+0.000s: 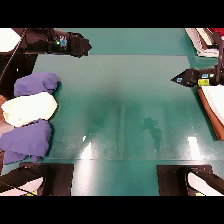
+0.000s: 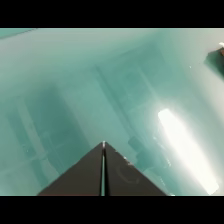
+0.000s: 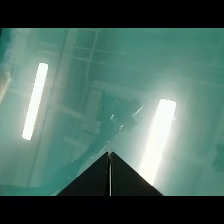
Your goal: Fold the shirts.
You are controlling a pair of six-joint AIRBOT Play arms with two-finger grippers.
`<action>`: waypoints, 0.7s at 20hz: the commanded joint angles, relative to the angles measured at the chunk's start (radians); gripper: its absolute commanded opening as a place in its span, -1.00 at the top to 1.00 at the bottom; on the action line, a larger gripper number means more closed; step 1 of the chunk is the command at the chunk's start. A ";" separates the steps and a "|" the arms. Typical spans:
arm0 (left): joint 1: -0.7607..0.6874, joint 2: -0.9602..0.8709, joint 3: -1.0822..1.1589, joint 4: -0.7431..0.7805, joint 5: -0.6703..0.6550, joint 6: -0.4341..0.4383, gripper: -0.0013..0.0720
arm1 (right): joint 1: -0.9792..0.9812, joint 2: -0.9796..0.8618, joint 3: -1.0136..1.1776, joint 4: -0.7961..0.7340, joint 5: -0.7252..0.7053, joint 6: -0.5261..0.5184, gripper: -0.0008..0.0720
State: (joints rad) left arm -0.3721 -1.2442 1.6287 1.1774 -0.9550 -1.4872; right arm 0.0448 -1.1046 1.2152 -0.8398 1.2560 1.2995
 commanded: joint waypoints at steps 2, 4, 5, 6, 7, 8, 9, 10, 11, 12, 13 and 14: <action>0.000 0.000 0.000 0.000 0.005 0.002 0.89 | 0.005 0.000 0.000 0.001 -0.018 0.000 0.92; 0.000 0.000 0.000 0.000 0.005 0.002 0.89 | 0.005 0.000 0.000 0.001 -0.018 0.000 0.92; 0.000 0.000 0.000 0.000 0.005 0.002 0.89 | 0.005 0.000 0.000 0.001 -0.018 0.001 0.92; 0.000 0.000 0.000 0.000 0.005 0.002 0.89 | 0.005 0.000 0.000 0.000 -0.019 0.000 0.92; 0.000 0.000 0.000 0.000 0.005 0.002 0.89 | 0.005 0.000 0.000 0.000 -0.020 0.000 0.92; 0.000 0.000 0.000 0.000 0.005 0.002 0.89 | 0.005 0.000 0.000 0.001 -0.023 0.000 0.92; 0.000 0.000 0.000 0.000 0.005 0.002 0.89 | 0.005 0.000 0.000 0.001 -0.023 0.001 0.92; 0.000 0.000 0.000 0.000 0.005 0.002 0.89 | 0.005 0.000 0.000 0.001 -0.022 0.001 0.92; 0.000 0.000 0.000 -0.001 0.005 0.002 0.89 | 0.005 0.000 0.000 0.001 -0.022 0.000 0.92; 0.000 0.000 0.000 -0.004 0.005 0.002 0.89 | 0.005 0.000 0.000 0.001 -0.022 0.001 0.92; 0.000 0.000 0.000 -0.011 0.012 -0.001 0.89 | 0.005 0.000 0.000 0.001 -0.022 0.001 0.92; 0.000 0.000 0.000 -0.007 0.037 0.007 0.89 | 0.005 0.000 0.000 0.000 -0.022 0.001 0.92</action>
State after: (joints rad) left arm -0.3721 -1.2442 1.6287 1.1725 -0.9459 -1.4860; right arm 0.0490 -1.1046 1.2152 -0.8394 1.2343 1.2995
